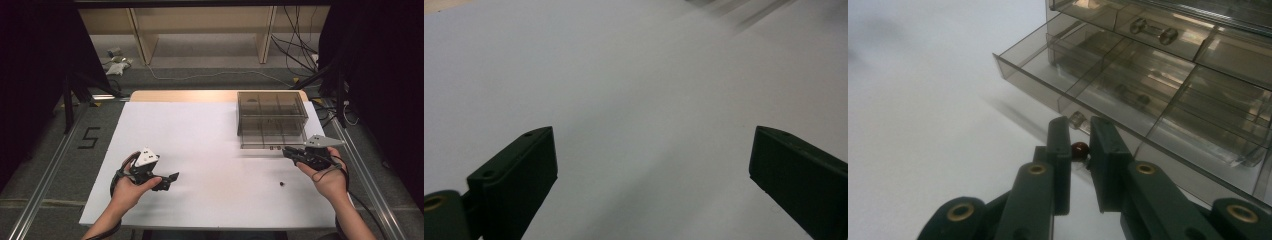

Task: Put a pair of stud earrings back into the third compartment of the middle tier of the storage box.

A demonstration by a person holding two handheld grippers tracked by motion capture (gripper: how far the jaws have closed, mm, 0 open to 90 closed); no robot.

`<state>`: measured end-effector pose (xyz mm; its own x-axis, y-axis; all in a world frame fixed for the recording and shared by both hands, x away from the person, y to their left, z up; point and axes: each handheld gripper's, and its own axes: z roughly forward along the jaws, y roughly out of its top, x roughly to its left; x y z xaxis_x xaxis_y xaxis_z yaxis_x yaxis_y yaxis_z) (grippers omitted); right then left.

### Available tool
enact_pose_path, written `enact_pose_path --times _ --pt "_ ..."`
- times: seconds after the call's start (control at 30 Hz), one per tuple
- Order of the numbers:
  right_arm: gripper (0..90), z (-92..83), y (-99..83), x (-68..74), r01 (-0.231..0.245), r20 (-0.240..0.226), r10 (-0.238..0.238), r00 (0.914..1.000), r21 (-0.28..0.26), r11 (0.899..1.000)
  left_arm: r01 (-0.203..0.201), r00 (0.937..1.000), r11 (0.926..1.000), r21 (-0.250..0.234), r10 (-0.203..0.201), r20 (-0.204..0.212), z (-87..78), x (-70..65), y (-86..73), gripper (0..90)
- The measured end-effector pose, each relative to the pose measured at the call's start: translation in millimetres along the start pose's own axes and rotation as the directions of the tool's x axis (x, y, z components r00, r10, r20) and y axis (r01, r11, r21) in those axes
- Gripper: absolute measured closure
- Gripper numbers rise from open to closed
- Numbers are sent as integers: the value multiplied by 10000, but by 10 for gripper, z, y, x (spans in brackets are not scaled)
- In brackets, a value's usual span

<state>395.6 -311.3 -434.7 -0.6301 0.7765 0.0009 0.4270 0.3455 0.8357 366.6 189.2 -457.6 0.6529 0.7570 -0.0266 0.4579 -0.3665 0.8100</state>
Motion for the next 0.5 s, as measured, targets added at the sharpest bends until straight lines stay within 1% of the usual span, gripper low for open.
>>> enact_pose_path --times 0.5 --pt "801 7 17 -78 -302 344 306 9989 -114 9995 15 10000 10000 0 -15 -2 7 -1 1 54"
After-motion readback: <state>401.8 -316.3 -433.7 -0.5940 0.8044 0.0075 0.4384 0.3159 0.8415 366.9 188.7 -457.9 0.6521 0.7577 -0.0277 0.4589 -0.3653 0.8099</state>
